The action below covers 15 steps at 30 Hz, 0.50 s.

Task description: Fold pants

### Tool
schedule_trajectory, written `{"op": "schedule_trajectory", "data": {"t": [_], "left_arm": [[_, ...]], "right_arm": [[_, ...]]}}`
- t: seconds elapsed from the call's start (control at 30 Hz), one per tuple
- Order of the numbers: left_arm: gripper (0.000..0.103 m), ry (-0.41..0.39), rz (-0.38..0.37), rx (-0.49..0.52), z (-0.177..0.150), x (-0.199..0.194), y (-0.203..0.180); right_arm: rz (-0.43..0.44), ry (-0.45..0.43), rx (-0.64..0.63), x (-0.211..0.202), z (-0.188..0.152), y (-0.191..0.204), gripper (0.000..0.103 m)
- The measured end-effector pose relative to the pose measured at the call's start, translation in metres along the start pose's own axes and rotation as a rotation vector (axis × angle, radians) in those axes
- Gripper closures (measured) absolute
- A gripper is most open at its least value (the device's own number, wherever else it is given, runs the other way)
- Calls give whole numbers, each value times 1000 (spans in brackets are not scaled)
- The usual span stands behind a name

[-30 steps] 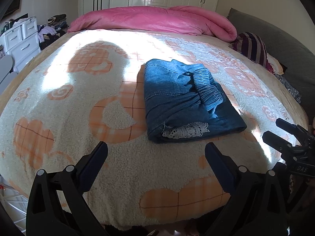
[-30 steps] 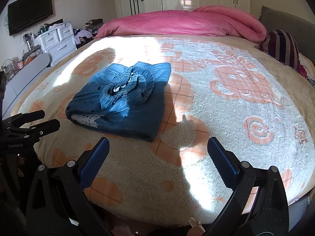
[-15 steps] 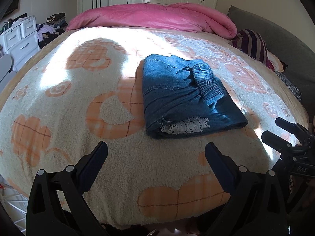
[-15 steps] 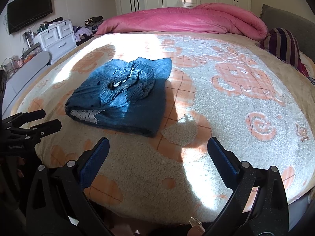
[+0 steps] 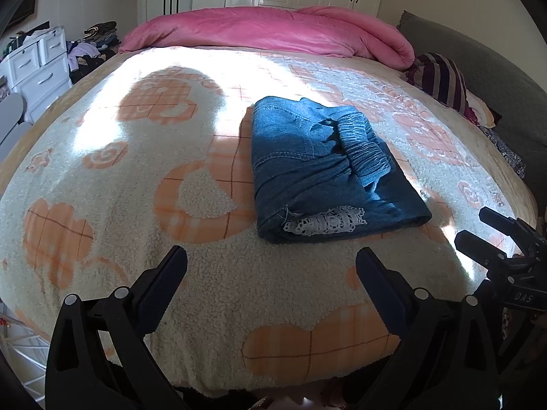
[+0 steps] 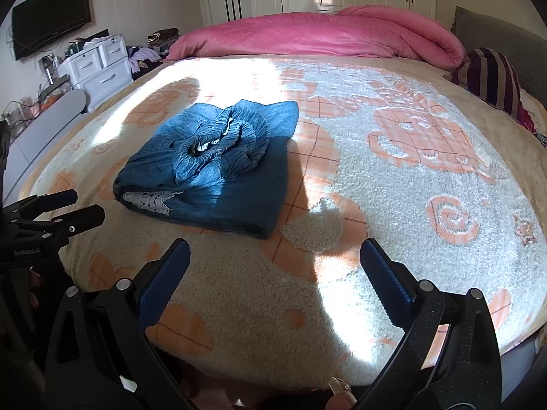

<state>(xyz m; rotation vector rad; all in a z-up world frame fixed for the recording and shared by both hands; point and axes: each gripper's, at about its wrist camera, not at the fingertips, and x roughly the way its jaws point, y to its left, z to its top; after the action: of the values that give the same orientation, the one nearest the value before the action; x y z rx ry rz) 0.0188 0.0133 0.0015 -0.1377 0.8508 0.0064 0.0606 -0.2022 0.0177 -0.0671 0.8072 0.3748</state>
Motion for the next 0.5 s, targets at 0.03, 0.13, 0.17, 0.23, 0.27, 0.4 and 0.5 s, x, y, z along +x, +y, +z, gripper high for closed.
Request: {"op": "schedule_trajectory", "data": {"t": [0.03, 0.13, 0.17, 0.23, 0.27, 0.4, 0.5], "left_arm": [[4, 0, 0, -1, 0, 0, 0], [4, 0, 2, -1, 0, 0, 0], [4, 0, 2, -1, 0, 0, 0], [4, 0, 3, -2, 0, 0, 0], [4, 2, 3, -1, 0, 0, 0], [4, 0, 6, 2, 0, 0, 0], [4, 3, 2, 0, 0, 0, 1]], "right_arm": [[0, -1, 0, 0, 0, 0, 9], [0, -1, 0, 0, 0, 0, 9], [0, -1, -1, 0, 0, 0, 9], [1, -1, 0, 0, 0, 0, 9], [0, -1, -1, 0, 0, 0, 9], [1, -1, 0, 0, 0, 0, 9], [1, -1, -1, 0, 0, 0, 9]]}}
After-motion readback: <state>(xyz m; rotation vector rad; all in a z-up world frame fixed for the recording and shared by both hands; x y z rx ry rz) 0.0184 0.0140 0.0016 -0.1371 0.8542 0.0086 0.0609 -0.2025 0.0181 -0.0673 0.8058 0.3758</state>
